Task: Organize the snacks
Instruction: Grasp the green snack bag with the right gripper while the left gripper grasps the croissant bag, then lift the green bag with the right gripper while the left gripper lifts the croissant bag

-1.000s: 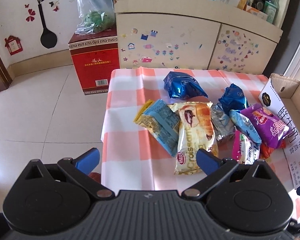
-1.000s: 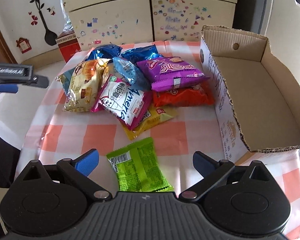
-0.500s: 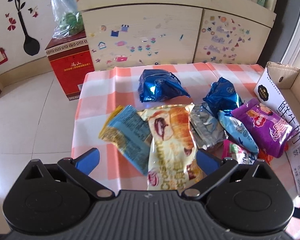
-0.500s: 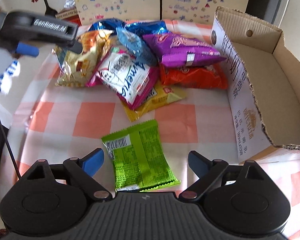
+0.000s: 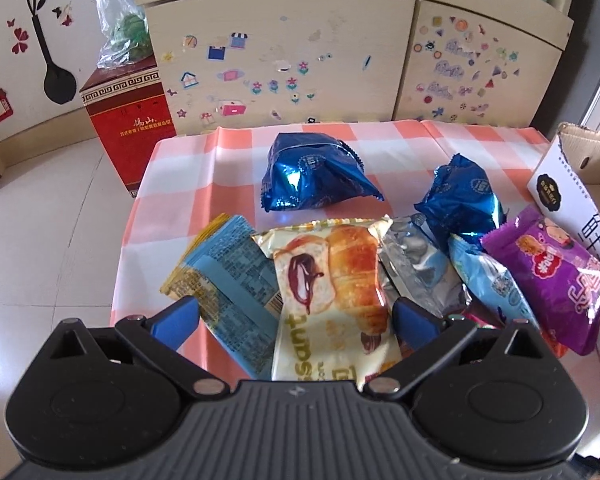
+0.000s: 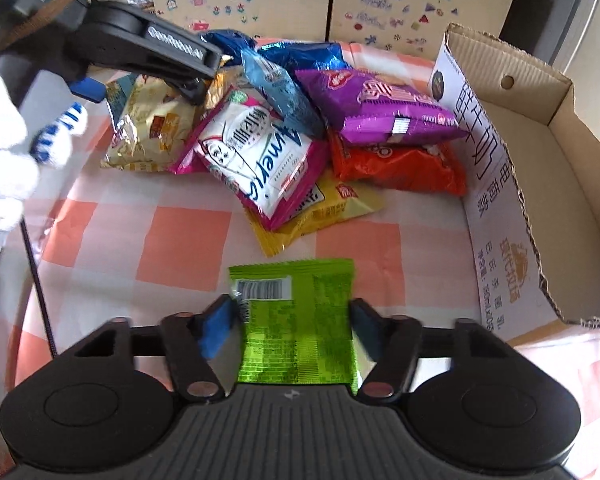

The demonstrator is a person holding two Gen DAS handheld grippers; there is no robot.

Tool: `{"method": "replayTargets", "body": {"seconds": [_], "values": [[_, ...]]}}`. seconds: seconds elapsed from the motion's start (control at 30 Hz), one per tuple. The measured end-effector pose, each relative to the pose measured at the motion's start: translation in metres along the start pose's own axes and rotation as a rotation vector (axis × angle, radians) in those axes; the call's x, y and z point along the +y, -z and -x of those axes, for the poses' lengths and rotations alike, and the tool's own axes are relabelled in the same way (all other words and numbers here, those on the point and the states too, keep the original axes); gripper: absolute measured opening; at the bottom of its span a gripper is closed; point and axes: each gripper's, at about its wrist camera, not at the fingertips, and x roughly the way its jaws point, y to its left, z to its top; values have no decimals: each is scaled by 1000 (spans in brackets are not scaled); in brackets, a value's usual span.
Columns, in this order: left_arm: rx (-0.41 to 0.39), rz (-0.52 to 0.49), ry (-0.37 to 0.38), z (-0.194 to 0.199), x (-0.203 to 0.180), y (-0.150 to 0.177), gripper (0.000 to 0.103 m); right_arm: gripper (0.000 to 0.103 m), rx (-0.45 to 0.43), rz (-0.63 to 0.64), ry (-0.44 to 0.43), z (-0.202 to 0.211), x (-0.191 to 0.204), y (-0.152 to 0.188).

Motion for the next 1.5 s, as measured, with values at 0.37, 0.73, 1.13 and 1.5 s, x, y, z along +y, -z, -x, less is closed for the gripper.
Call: {"method": "replayTargets", "body": {"seconds": [0.37,0.73,1.13,1.5], "values": [[-26,-64,17,5,-8,13,60,58,-33,-68,-43,4,-10,-9],[-45,-67,52,24,-2,27,55,58,-72,-90,-57,9,-14,-17],[-84,-89,64,59,1,53,55,58,-151,-118,-82,30,-24,-23],[-129,-133,64,85,-3,72,55,58,-168,-122,-86,33,-26,-29]]}}
